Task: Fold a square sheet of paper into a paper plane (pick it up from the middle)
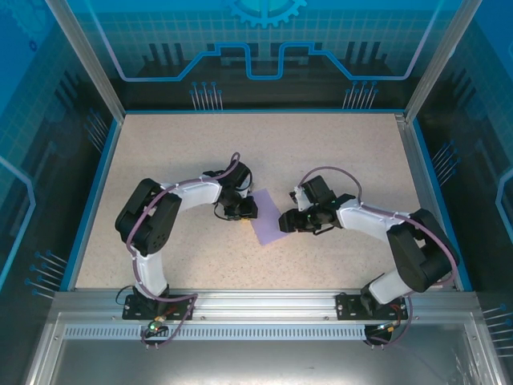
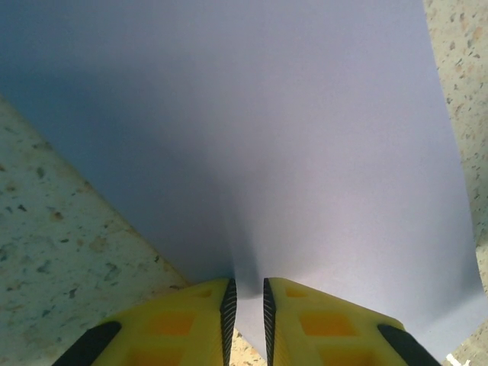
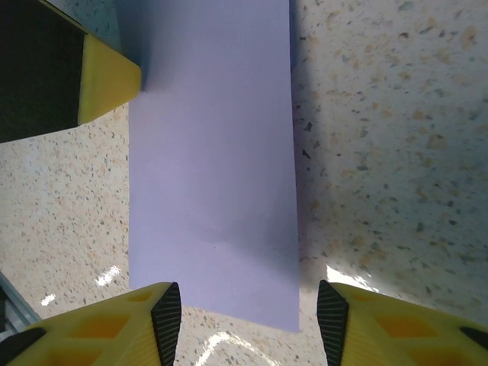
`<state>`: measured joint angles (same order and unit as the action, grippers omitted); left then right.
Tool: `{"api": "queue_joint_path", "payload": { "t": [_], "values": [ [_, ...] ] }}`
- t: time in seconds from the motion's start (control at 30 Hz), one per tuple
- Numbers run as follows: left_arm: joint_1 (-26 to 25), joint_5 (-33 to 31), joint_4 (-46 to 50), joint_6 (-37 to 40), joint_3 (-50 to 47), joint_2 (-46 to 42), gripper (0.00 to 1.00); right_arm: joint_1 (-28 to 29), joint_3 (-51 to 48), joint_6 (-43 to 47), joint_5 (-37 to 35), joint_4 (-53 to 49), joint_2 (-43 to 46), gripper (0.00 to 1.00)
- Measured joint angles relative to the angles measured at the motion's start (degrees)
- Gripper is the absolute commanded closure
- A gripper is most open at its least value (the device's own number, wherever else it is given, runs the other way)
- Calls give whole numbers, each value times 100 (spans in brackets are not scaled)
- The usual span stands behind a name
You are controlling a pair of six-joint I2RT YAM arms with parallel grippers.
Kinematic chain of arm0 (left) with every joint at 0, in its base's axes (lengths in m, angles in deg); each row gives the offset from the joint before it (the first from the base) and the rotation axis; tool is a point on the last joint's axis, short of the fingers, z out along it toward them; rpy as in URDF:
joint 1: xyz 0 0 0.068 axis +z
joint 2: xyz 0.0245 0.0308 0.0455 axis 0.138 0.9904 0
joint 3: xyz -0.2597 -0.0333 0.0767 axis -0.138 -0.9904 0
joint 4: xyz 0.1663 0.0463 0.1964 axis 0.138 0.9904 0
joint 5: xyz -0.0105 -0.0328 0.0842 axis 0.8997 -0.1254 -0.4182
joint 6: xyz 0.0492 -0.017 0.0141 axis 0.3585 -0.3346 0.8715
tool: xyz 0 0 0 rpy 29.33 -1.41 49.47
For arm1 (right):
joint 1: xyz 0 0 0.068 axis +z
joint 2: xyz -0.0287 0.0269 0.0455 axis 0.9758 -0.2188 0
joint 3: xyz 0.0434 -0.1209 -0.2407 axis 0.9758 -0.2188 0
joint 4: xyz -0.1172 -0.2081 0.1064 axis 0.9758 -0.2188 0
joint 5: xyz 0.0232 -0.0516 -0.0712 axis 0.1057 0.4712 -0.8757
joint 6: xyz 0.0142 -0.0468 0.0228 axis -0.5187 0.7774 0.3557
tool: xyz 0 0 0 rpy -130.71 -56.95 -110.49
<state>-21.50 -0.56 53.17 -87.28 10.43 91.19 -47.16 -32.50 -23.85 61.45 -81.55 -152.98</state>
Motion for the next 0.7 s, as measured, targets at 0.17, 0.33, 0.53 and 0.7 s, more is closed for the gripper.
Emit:
{"api": "queue_joint_path", "payload": {
  "t": [0.17, 0.33, 0.53, 0.7],
  "values": [
    [0, -15, 17, 155, 4, 0, 79, 0, 0, -83, 66, 98, -195, 46],
    [0, -42, 24, 254, 13, 15, 79, 0, 0, -103, 76, 131, -251, 46],
    [0, -44, 63, 354, 44, 37, 79, 0, -52, -210, 243, 267, -365, 49],
    [0, -44, 61, 358, 44, 44, 79, -11, -111, -319, 463, 400, -352, 52]
  ]
}}
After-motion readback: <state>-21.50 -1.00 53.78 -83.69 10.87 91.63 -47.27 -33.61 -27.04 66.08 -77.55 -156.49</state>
